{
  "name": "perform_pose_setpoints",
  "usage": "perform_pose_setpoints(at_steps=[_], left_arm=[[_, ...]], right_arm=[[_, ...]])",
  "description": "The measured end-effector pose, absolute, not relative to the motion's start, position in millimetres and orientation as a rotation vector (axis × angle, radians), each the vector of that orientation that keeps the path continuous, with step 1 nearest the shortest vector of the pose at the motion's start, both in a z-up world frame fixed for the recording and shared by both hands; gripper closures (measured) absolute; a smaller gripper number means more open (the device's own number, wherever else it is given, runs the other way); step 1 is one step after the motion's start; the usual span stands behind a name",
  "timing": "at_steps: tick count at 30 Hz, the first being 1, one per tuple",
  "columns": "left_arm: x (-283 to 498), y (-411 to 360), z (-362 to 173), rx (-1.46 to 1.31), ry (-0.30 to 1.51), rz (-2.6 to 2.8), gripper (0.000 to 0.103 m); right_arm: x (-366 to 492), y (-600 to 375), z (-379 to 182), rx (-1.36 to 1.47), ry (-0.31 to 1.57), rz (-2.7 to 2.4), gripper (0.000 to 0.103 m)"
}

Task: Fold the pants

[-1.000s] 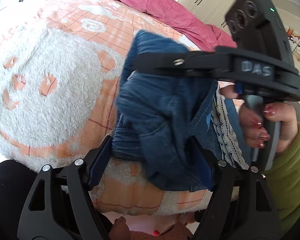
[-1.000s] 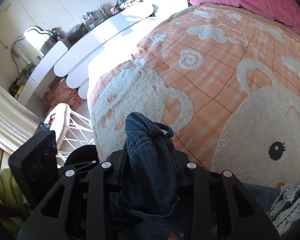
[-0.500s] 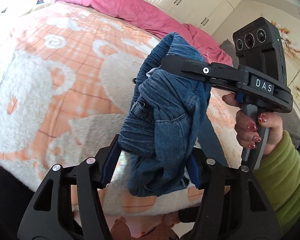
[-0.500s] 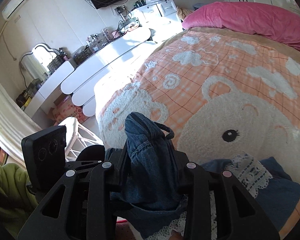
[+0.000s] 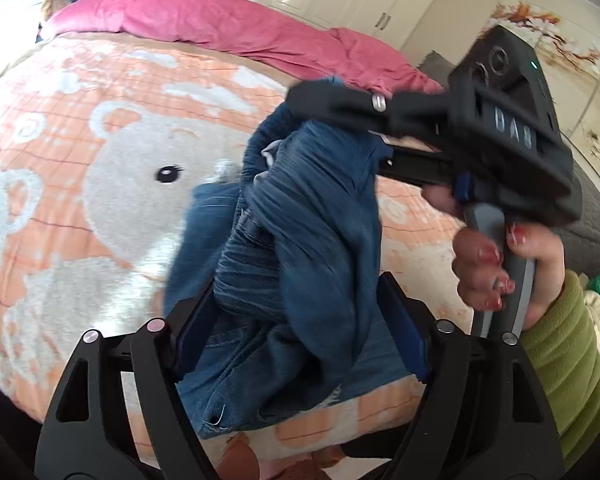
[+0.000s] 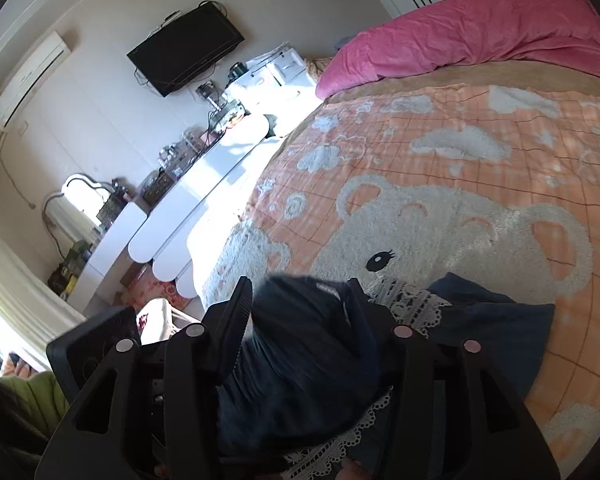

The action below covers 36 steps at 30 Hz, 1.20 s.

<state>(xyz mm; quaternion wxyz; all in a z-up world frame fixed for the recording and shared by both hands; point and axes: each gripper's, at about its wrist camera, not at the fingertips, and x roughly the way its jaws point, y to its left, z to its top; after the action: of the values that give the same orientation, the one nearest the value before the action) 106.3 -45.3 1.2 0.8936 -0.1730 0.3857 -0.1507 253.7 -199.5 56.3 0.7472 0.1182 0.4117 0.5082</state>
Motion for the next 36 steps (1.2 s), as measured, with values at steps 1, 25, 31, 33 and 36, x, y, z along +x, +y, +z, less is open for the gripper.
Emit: perform_pose_setpoints(at_steps=[1,25,31,33,36], left_arm=[[103.2,-48.9,-1.3,-0.375,0.804,-0.343,0.031],[99.0,-94.8,-6.3,-0.097,0.778,-0.388,0.068],[103.1,-99.9,-31.7,-0.107,0.824,-0.421,0.068],[102.9,-98.7,-30.1,-0.112,0.82,-0.415,0.068],[103.0,-96.0,-29.1,-0.12,0.818,-0.404,0.068]], right_arm=[[254.6,-208.1,60.5,0.257,0.884,1.074,0.048],[242.6,-272.5,-22.3,0.359,1.149,0.741,0.031],[225.8,-242.5,-11.5,0.223,1.091,0.804,0.056],[220.7,-237.7,3.2,0.206,1.03,0.843,0.062],[220.8,-239.7,14.7,0.213,0.97,0.881,0.062]])
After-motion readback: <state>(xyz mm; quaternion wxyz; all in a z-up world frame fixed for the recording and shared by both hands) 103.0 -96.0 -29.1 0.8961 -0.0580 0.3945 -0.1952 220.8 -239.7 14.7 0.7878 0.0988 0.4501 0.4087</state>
